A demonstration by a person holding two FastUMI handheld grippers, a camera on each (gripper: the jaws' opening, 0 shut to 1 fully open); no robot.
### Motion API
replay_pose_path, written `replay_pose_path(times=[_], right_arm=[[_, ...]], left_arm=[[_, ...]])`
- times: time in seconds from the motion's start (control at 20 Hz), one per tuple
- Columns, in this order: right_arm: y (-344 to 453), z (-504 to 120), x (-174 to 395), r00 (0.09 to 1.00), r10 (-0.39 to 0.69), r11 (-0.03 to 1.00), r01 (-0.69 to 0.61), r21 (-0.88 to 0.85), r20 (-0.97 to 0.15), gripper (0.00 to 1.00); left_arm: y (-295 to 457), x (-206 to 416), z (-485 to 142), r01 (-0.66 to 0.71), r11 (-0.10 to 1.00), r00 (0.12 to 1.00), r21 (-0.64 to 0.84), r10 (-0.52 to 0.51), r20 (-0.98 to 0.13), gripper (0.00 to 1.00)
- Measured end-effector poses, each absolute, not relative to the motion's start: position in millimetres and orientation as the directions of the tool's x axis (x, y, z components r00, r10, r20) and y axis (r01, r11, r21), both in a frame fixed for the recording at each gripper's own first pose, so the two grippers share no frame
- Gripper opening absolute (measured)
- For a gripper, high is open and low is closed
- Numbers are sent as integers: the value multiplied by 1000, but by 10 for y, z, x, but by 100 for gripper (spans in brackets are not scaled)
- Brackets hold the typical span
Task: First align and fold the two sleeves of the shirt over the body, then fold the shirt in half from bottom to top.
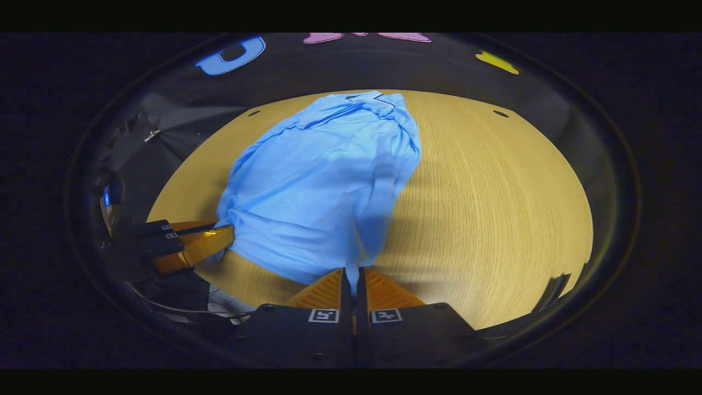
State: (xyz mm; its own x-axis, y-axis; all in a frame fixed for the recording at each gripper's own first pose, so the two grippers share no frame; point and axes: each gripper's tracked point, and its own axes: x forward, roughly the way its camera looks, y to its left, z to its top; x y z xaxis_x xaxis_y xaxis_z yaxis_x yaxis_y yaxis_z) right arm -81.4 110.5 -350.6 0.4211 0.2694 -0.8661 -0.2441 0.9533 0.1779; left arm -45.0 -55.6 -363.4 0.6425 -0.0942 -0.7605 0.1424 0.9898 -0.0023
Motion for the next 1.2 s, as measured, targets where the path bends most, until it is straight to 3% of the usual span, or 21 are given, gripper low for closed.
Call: replay_pose_path(times=[0.05,0.25,0.3,0.45,0.5,0.6,0.8,0.85,1.05,1.15,1.2], right_arm=[[1104,-3488,-791,424,273,952,-250,178,-863,7],[1133,-3285,-611,457,294,948,-254,193,-839,7],[1130,-3188,-517,473,294,948,-252,192,-830,1],[1164,-2949,-161,512,306,948,-240,209,-803,1],[1189,-2846,-9,527,316,946,-235,222,-789,1],[1194,-2637,353,566,320,946,-228,229,-760,12],[1270,-2212,1064,634,345,938,-249,240,-692,1],[1290,-2107,1226,647,352,936,-261,237,-676,7],[1343,-1776,1900,690,358,934,-272,233,-629,12],[1341,-1661,2247,711,354,935,-277,220,-608,0],[1362,-1616,2431,720,353,935,-284,210,-597,0]], left_arm=[[-554,-446,-3601,136,991,644,-12,-98,-759,7],[-558,-326,-3324,110,992,664,-70,-125,-737,6],[-564,-268,-3232,104,991,671,-86,-134,-729,6],[-504,-27,-2928,100,991,682,-86,-131,-720,6],[-506,82,-2782,97,990,697,-98,-138,-703,6],[-503,336,-2481,89,988,726,-126,-150,-671,6],[-440,824,-2001,96,990,762,-101,-139,-632,6],[-435,930,-1884,103,991,770,-85,-133,-624,6],[-466,1604,-1471,118,992,809,-37,-117,-576,6],[-445,1981,-1326,121,993,824,-11,-107,-556,6],[-433,2174,-1271,119,993,830,-4,-101,-548,6]])
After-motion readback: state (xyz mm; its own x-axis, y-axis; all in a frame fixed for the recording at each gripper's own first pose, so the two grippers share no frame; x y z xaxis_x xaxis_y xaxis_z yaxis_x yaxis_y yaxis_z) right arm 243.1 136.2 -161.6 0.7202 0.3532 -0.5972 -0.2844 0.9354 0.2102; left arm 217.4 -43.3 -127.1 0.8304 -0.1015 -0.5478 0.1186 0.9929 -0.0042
